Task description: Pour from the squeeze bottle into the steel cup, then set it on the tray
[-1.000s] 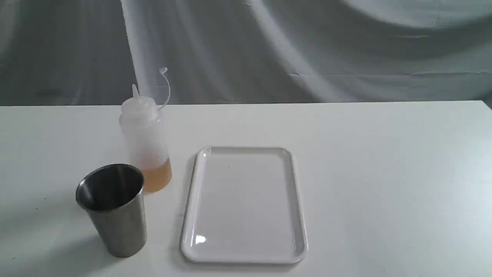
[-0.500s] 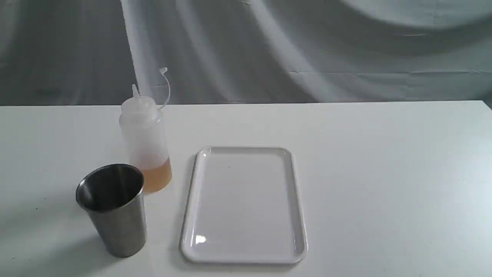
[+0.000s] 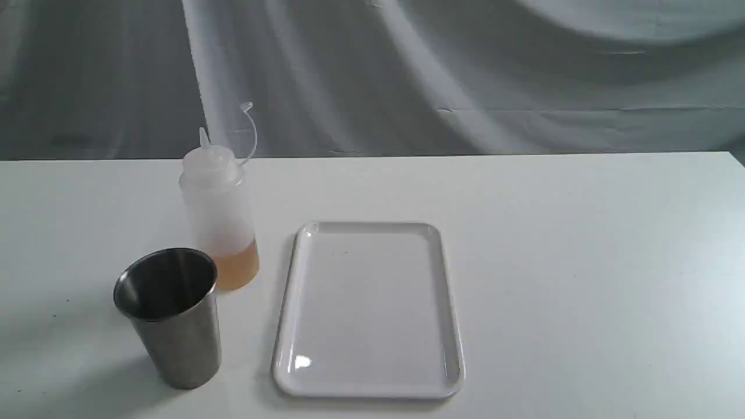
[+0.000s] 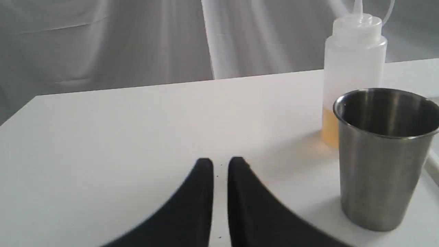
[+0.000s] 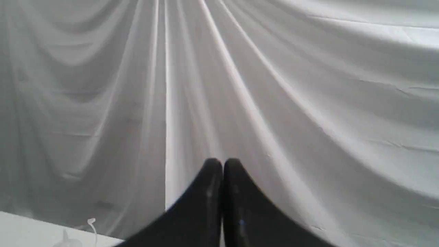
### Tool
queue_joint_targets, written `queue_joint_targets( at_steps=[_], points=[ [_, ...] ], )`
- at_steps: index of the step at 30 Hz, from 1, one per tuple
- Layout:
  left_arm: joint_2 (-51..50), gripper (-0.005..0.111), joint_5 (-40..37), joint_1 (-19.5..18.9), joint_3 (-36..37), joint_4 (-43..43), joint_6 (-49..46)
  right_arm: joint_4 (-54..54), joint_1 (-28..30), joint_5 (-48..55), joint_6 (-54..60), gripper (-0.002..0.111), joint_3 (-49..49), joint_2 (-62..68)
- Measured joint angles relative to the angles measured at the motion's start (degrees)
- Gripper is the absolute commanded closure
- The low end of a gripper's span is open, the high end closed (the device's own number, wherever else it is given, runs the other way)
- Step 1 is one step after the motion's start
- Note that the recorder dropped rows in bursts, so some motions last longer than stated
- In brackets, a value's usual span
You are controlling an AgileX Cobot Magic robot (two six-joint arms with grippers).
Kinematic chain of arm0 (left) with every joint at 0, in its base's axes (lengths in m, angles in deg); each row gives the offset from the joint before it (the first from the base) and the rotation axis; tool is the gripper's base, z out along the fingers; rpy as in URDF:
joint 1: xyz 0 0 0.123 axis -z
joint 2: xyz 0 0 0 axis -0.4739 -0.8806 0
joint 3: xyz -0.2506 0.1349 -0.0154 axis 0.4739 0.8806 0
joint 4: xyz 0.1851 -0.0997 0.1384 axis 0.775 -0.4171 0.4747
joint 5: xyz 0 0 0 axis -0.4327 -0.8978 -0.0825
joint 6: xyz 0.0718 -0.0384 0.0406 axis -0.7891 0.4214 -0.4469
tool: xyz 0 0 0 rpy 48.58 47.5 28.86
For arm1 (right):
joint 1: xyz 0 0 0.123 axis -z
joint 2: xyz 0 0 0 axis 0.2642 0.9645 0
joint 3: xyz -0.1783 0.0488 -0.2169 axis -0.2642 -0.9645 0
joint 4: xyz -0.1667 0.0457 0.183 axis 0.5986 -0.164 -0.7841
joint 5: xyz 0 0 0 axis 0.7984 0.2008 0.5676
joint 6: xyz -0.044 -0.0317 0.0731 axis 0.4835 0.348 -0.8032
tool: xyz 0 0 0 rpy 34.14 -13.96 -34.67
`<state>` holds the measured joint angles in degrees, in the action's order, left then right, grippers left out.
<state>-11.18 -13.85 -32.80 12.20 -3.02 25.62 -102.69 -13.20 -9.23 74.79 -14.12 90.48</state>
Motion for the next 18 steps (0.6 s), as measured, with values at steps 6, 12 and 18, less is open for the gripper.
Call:
queue_joint_targets(
  at_steps=[6,12,18],
  points=[
    [0.0,0.098,0.0,0.0,0.0,0.0,0.0,-13.0,-3.1,0.0,19.2,0.108,1.2,8.8],
    [0.0,0.098,0.0,0.0,0.0,0.0,0.0,-22.4,-8.1,-5.2,30.6,0.108,1.2,18.6],
    [0.0,0.098,0.0,0.0,0.0,0.0,0.0,-23.4,-17.0,-16.9,41.9,0.108,1.2,28.2]
  ],
)
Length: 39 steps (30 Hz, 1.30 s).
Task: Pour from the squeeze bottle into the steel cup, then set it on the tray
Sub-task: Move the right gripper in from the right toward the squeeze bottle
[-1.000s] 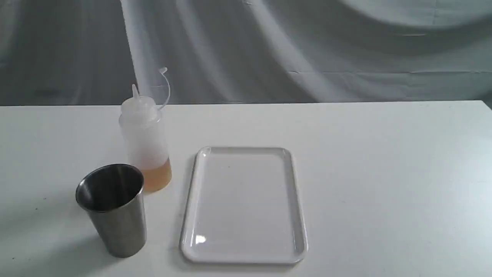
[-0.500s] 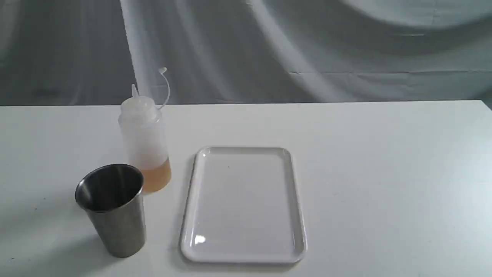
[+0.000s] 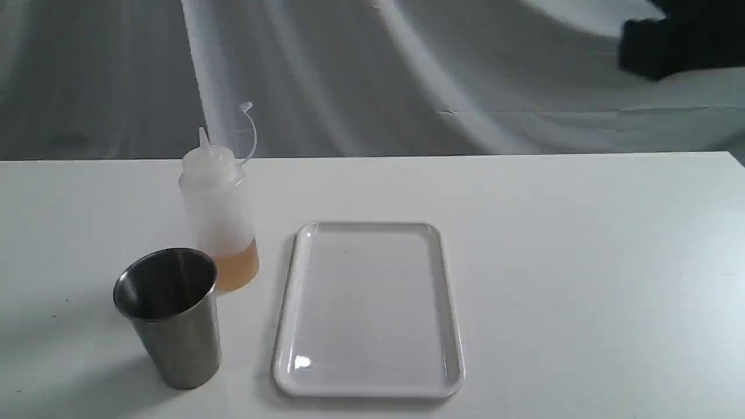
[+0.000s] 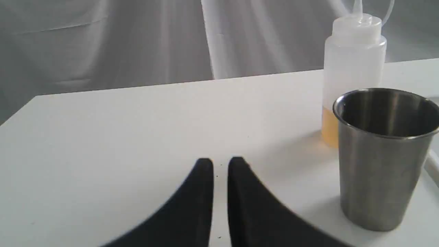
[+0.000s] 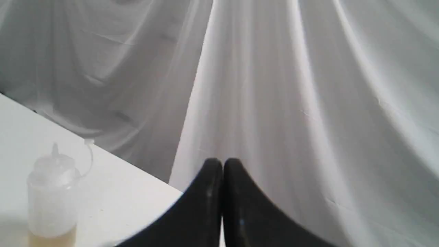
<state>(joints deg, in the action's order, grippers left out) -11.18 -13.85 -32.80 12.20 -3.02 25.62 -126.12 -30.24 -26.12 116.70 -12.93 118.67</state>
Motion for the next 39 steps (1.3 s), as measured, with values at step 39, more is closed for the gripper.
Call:
queue_joint_targets(
  at_steps=[39],
  points=[
    [0.0,0.098,0.0,0.0,0.0,0.0,0.0,72.3,6.8,-36.1,-83.1,0.108,2.1,23.6]
  ],
)
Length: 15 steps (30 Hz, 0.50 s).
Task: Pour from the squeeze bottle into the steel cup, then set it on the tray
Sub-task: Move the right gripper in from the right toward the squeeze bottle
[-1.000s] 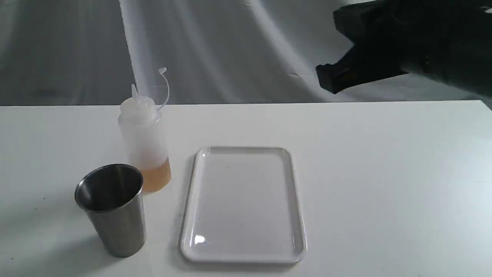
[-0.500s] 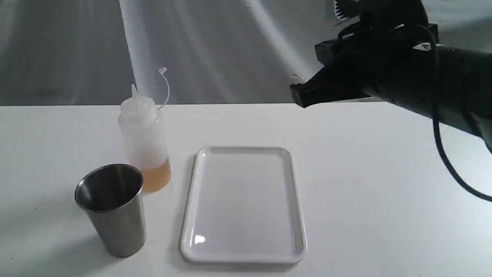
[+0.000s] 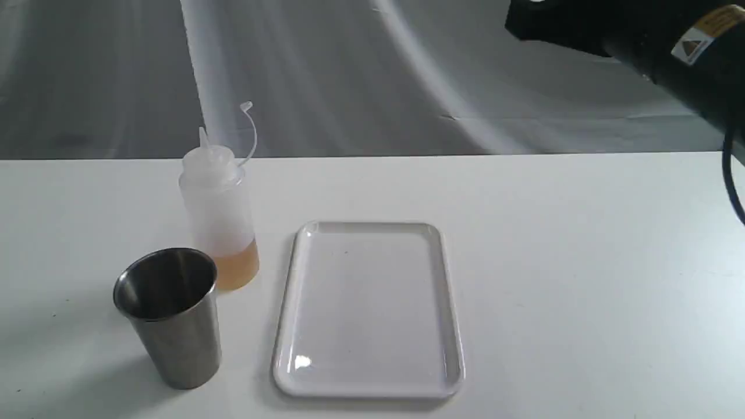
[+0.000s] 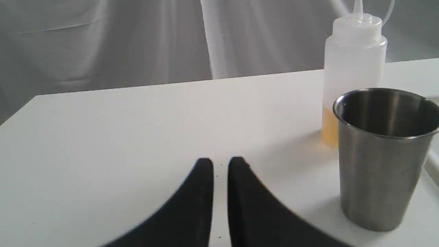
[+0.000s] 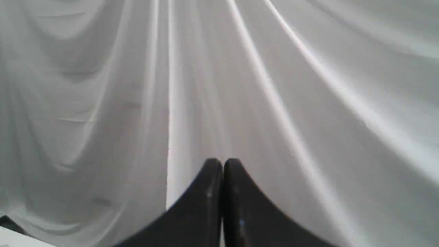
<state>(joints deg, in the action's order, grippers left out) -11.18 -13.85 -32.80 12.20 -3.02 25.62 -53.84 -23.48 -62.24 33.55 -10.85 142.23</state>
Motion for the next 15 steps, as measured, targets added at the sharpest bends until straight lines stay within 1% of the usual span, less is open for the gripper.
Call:
queue_joint_targets(
  at_steps=[3,9,15],
  points=[
    [0.0,0.098,0.0,0.0,0.0,0.0,0.0,10.3,2.2,-4.4,-5.5,0.108,0.0,3.9],
    [0.0,0.098,0.0,0.0,0.0,0.0,0.0,16.9,4.5,-9.0,-12.3,0.108,0.0,10.5],
    [0.0,0.098,0.0,0.0,0.0,0.0,0.0,29.8,4.8,-17.2,-15.7,0.108,0.1,15.3]
  ],
)
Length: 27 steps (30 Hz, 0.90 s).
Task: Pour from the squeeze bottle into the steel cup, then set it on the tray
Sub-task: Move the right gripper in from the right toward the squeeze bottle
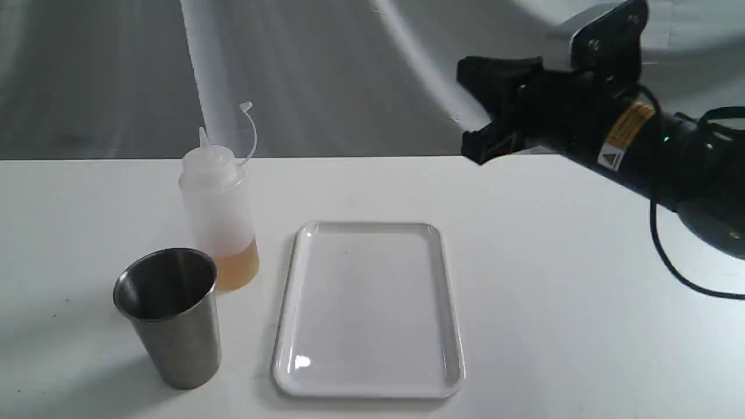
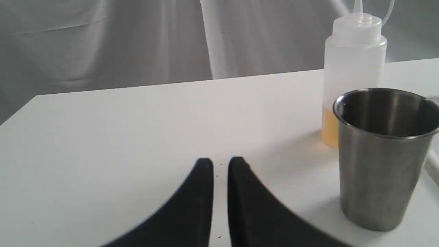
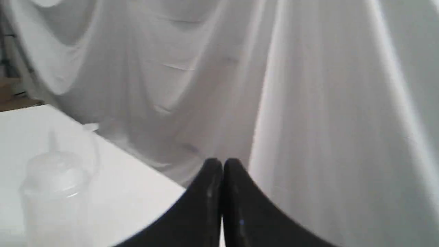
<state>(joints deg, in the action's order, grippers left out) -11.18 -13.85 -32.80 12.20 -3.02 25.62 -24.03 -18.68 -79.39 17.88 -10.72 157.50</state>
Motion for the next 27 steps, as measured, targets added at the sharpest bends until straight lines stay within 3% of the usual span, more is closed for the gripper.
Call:
queue_joint_targets(
  at_steps=[6,12,17,27],
  points=[
    [0.0,0.098,0.0,0.0,0.0,0.0,0.0,12.6,0.0,-1.7,-3.8,0.108,1.6,5.5],
    [0.0,0.098,0.0,0.0,0.0,0.0,0.0,33.9,0.0,-2.1,-18.5,0.108,12.0,10.9],
    [0.0,0.098,0.0,0.0,0.0,0.0,0.0,37.7,0.0,-2.9,-25.2,0.108,18.4,14.6],
    [0.0,0.098,0.0,0.0,0.0,0.0,0.0,41.4,0.0,-10.4,-26.4,0.108,23.0,23.3]
  ],
)
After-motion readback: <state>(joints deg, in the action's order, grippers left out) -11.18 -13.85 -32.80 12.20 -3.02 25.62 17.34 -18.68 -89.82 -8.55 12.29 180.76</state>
